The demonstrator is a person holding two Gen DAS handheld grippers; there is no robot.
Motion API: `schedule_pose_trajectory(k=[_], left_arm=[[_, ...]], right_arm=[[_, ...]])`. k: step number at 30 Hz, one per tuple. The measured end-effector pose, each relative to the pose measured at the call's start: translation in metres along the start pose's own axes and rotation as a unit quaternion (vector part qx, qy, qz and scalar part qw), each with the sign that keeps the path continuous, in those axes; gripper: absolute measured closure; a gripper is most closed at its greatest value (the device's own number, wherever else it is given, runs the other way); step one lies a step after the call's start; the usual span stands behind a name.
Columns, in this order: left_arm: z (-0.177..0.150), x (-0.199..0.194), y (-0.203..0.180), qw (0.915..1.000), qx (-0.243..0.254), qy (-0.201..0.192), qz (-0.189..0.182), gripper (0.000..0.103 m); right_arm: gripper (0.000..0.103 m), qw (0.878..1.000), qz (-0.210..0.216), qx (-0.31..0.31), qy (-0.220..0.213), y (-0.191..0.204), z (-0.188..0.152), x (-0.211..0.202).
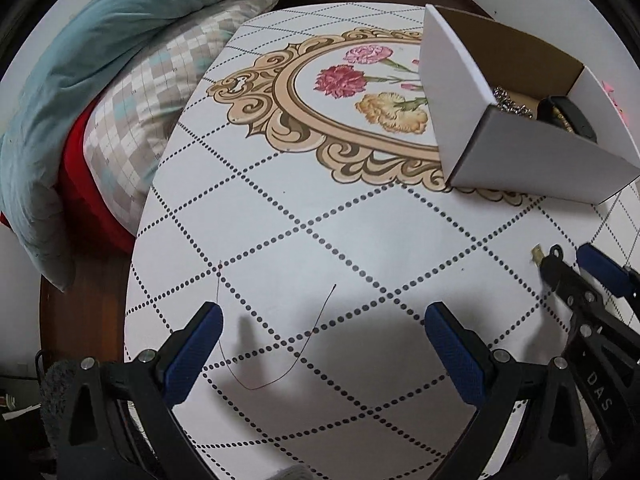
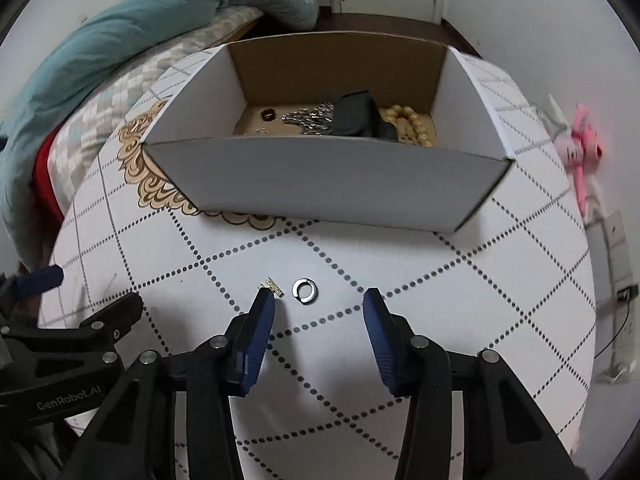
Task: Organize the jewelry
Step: 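Grasp the other gold earring with the left tool while the right tool grasps the other black ring, then drop the gold earring and black ring into the white box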
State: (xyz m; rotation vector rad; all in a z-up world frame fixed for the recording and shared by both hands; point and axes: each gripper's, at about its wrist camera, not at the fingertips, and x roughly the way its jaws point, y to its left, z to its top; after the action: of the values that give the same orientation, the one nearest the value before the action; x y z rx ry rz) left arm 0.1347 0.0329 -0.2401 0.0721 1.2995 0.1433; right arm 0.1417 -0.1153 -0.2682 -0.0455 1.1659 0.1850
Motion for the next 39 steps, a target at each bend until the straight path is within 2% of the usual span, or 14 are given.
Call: schedule_pose_trajectory(k=[4,9,15,17,20,22,23,24,25,26,28,29,39], left_arm=[[-0.003,0.003,-0.003,1.0000,0.008,0.001,0.004,0.000],[-0.002,-0.007,-0.015,0.9998,0.012,-0.012,-0.006,0.000],[0.007,-0.019,-0.059,0.9967,0.030,-0.035,-0.067,0.000],[0.007,-0.021,-0.077,0.9950,0.046,-0.045,-0.076,0.001],[0.006,-0.022,-0.098,0.9933,0.072,-0.061,-0.068,0.011],[0.004,-0.021,-0.108,0.9924,0.089,-0.067,-0.053,0.031],[0.004,-0.021,-0.111,0.9921,0.093,-0.068,-0.048,0.036],[0.003,-0.021,-0.109,0.9914,0.096,-0.073,-0.051,0.044],[0.004,-0.021,-0.109,0.9909,0.097,-0.078,-0.052,0.057],[0.004,-0.021,-0.110,0.9903,0.099,-0.081,-0.054,0.064],[0.005,-0.022,-0.114,0.9895,0.102,-0.083,-0.060,0.086],[0.004,-0.022,-0.115,0.9891,0.103,-0.084,-0.064,0.093],[0.009,-0.028,-0.105,0.9874,0.096,-0.089,-0.089,0.095]], right_arm=[[0.090,1.000,-0.013,-0.018,-0.014,0.002,0.003,-0.001],[0.091,1.000,0.001,0.021,-0.022,-0.025,0.001,-0.012],[0.090,0.996,-0.008,0.083,-0.029,-0.074,-0.017,-0.036],[0.090,0.995,-0.017,0.096,-0.029,-0.087,-0.023,-0.041],[0.090,0.993,-0.025,0.109,-0.027,-0.100,-0.030,-0.043],[0.090,0.993,-0.031,0.115,-0.026,-0.106,-0.033,-0.042],[0.090,0.992,-0.032,0.117,-0.025,-0.108,-0.034,-0.042],[0.090,0.992,-0.031,0.119,-0.025,-0.110,-0.034,-0.042],[0.090,0.992,-0.032,0.119,-0.025,-0.110,-0.035,-0.042],[0.090,0.992,-0.032,0.120,-0.027,-0.110,-0.036,-0.042],[0.090,0.992,-0.032,0.120,-0.028,-0.109,-0.035,-0.043],[0.090,0.992,-0.031,0.120,-0.029,-0.108,-0.035,-0.043],[0.090,0.991,-0.023,0.123,-0.048,-0.103,-0.028,-0.056]])
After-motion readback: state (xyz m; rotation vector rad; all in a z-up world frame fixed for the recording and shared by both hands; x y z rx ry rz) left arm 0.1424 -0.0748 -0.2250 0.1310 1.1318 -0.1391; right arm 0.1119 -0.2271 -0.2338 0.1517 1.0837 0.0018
